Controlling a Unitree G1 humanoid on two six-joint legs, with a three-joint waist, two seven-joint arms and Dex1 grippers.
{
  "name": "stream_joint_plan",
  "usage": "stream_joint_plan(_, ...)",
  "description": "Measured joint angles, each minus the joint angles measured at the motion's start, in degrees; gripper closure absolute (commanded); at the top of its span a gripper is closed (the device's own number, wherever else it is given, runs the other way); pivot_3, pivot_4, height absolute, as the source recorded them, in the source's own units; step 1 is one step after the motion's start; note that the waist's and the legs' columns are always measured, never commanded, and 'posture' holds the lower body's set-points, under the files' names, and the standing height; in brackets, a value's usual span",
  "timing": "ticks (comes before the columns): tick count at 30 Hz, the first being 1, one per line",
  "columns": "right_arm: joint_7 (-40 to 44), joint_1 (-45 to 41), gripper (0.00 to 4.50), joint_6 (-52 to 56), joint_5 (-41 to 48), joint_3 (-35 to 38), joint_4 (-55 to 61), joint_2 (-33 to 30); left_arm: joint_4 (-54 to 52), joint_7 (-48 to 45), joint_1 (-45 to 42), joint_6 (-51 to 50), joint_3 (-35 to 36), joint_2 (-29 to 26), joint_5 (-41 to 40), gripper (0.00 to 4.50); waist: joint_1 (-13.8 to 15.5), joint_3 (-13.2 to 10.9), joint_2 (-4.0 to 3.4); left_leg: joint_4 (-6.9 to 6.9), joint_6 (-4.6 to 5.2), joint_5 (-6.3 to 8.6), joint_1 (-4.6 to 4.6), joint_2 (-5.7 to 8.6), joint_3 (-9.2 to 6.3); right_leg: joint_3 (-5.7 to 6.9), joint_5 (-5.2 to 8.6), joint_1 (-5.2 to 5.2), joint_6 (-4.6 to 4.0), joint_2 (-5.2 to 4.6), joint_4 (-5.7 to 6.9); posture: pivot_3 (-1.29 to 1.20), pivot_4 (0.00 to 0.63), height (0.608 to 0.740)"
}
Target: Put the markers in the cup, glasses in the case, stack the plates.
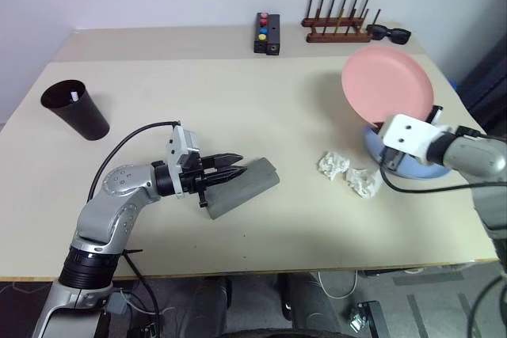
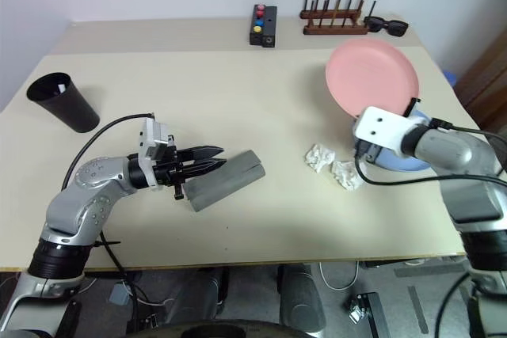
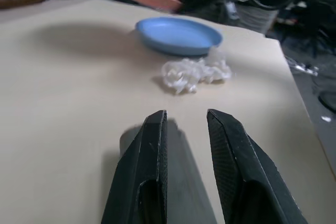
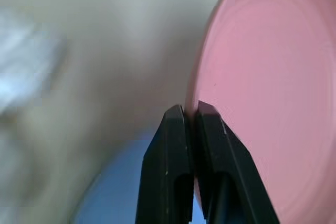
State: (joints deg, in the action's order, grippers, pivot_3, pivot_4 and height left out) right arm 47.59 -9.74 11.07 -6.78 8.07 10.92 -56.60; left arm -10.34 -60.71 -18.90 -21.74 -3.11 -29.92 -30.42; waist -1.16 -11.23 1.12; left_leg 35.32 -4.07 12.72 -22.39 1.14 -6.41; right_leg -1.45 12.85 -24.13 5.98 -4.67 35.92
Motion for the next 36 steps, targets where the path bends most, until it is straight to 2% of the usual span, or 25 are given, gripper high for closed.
stream_joint_plan(4, 1.1, 7.7, 4.44, 3.0, 1.1, 3.4, 2.5, -0.7, 2.8, -2.5, -2.3, 1.4, -2.9, 1.1, 1.3, 3.33, 0.0, 0.0, -0.02, 0.05, 0.0, 0.0, 0.02, 0.0, 0.06, -0.03, 0.0, 0.01, 0.0, 0.0, 0.0, 0.0, 0.15, 0.74)
stream_joint_plan(7, -0.4, 9.2, 3.59, 3.5, 1.2, 4.1, 2.2, -0.1, 4.2, -3.1, -2.4, 2.6, -4.7, 1.6, 2.7, 3.33, 0.0, 0.0, -0.02, 0.06, 0.0, 0.0, 0.01, -0.01, 0.07, -0.04, 0.0, 0.01, -0.01, 0.0, 0.0, 0.0, 0.15, 0.74)
stream_joint_plan(14, -2.8, 8.7, 0.13, 2.1, 0.5, 4.1, -0.1, 0.5, 4.3, -2.3, -1.0, 3.1, -5.0, 1.9, 3.9, 3.33, 0.3, 0.0, -0.02, 0.07, 0.0, 0.0, -0.01, 0.0, 0.06, -0.04, 0.01, 0.01, 0.0, -0.01, -0.02, 0.0, 0.15, 0.74)
stream_joint_plan(20, -0.8, 3.1, 0.13, 4.0, 8.2, 4.6, 1.8, 2.6, 4.1, -0.2, 0.4, 3.3, -4.4, 1.8, 4.4, 3.33, 0.3, 0.0, -0.01, 0.06, 0.0, 0.0, -0.01, -0.01, 0.02, -0.03, 0.03, 0.02, 0.03, 0.0, -0.01, 0.0, 0.15, 0.74)
stream_joint_plan(24, 1.1, 2.1, 0.13, 9.7, 16.7, 5.0, 5.2, 6.3, 4.1, 0.8, 0.7, 3.6, -3.9, 1.4, 4.8, 3.33, 0.5, 0.0, 0.02, 0.07, 0.0, 0.0, -0.03, 0.0, 0.0, -0.03, 0.0, 0.05, -0.01, -0.01, -0.05, 0.0, 0.15, 0.74)
stream_joint_plan(26, 1.2, 2.1, 0.13, 12.4, 19.4, 2.9, 7.6, 9.2, 4.0, 1.1, 0.8, 3.6, -3.9, 1.3, 4.8, 3.33, 0.4, 0.0, 0.02, 0.07, 0.0, 0.0, -0.02, 0.0, -0.02, -0.02, 0.0, 0.06, 0.0, 0.0, -0.04, 0.0, 0.15, 0.74)
stream_joint_plan(31, -2.2, 1.4, 0.13, 14.0, 16.7, -5.6, 5.7, 13.7, 3.0, 1.7, 1.1, 3.6, -3.8, 1.3, 4.8, 3.33, 0.3, 0.0, 0.0, 0.07, 0.0, 0.0, -0.01, 0.0, -0.01, -0.02, 0.0, 0.06, -0.01, 0.0, -0.05, 0.0, 0.15, 0.74)
stream_joint_plan(35, -6.4, -1.0, 0.13, 13.3, 11.8, -9.1, 0.5, 15.0, 2.1, 2.2, 1.7, 3.5, -3.7, 1.3, 4.7, 3.33, 0.4, 0.0, 0.0, 0.06, 0.0, 0.0, -0.01, 0.0, -0.01, -0.02, 0.0, 0.05, -0.02, 0.0, -0.04, 0.0, 0.15, 0.74)
stream_joint_plan(36, -7.0, -1.5, 0.37, 13.2, 11.1, -9.6, -0.2, 15.0, 1.7, 2.3, 2.0, 3.5, -3.7, 1.3, 4.7, 3.33, 0.4, 0.0, 0.0, 0.06, 0.0, 0.0, -0.01, 0.0, -0.01, -0.02, 0.0, 0.05, -0.02, 0.0, -0.05, 0.0, 0.15, 0.74)
